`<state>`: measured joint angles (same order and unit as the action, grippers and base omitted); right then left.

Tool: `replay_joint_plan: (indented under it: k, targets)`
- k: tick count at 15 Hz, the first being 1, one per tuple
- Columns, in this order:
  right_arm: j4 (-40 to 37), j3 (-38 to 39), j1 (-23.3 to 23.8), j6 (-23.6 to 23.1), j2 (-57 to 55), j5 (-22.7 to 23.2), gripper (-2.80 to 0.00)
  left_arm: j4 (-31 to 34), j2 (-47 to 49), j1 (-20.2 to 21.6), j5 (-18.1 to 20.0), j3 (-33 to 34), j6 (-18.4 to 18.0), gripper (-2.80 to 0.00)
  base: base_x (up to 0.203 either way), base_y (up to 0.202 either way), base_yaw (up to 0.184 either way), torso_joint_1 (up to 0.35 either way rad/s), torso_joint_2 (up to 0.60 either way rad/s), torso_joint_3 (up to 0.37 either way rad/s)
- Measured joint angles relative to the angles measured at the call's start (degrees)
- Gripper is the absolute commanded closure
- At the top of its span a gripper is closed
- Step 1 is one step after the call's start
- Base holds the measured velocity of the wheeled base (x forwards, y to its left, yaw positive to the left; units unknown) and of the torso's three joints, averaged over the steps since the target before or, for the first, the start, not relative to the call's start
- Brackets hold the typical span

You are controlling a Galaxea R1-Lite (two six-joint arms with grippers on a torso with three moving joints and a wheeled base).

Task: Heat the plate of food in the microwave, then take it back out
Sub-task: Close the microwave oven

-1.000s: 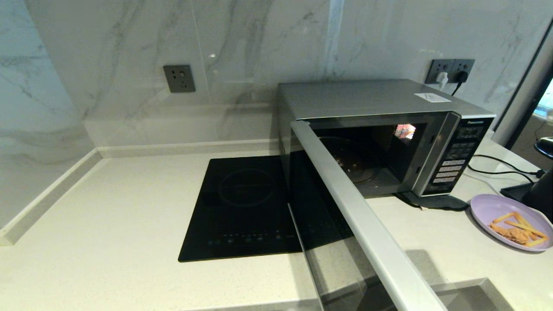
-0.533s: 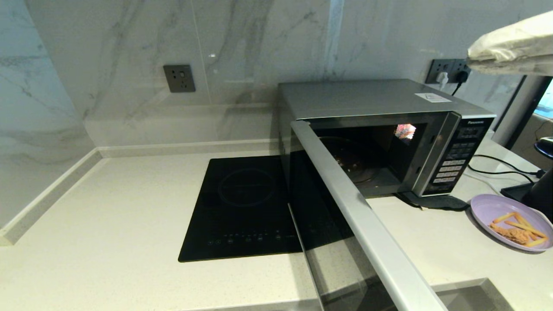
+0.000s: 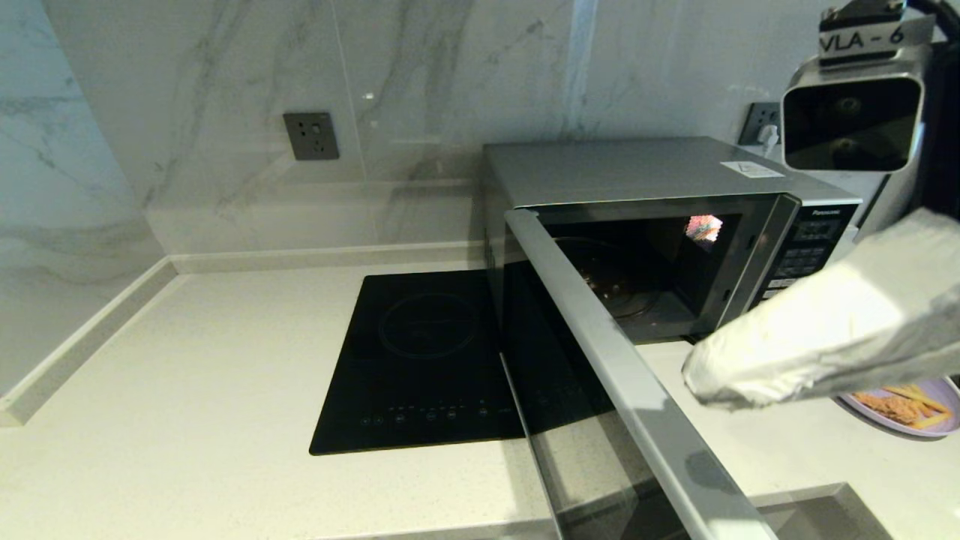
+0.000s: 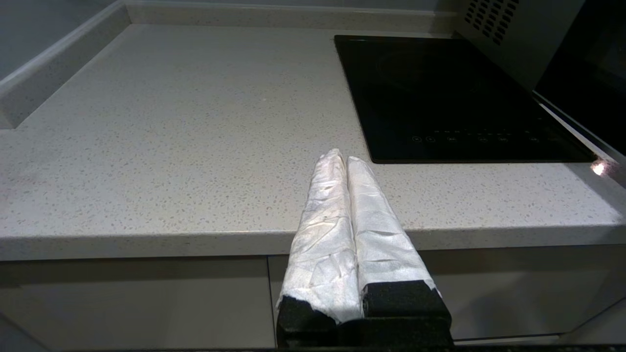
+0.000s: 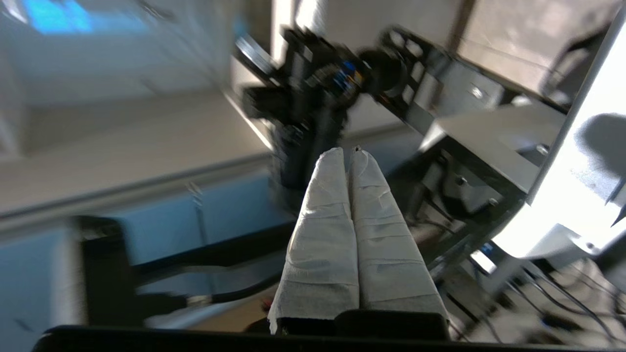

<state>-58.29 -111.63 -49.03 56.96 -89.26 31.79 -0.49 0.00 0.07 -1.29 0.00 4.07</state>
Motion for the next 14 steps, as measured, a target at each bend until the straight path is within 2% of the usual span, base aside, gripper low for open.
replay_joint_plan:
  k: [4, 5, 8, 14]
  targets:
    - [-2.37, -1.3, -3.27, -2.7, -4.22, -0.7, 0.0, -0.02, 0.0, 0.0, 0.0, 0.0, 0.02, 0.0, 0.0, 0.0, 0.0, 0.0, 0.0, 0.0]
    - [-2.46, -1.41, -4.2, -3.26, -5.23, -2.33, 0.0, 0.0, 0.0, 0.0, 0.0, 0.0, 0.01, 0.0, 0.0, 0.0, 0.0, 0.0, 0.0, 0.0]
    - [-4.69, -1.46, -7.45, -7.72, -8.26, -12.07, 0.0, -0.02, 0.0, 0.0, 0.0, 0.0, 0.0, 0.0, 0.0, 0.0, 0.0, 0.0, 0.0, 0.0]
    - [-6.0, -1.52, -8.57, -8.02, -11.05, -20.22, 0.0, -0.02, 0.0, 0.0, -0.02, 0.0, 0.02, 0.0, 0.0, 0.0, 0.0, 0.0, 0.0, 0.0]
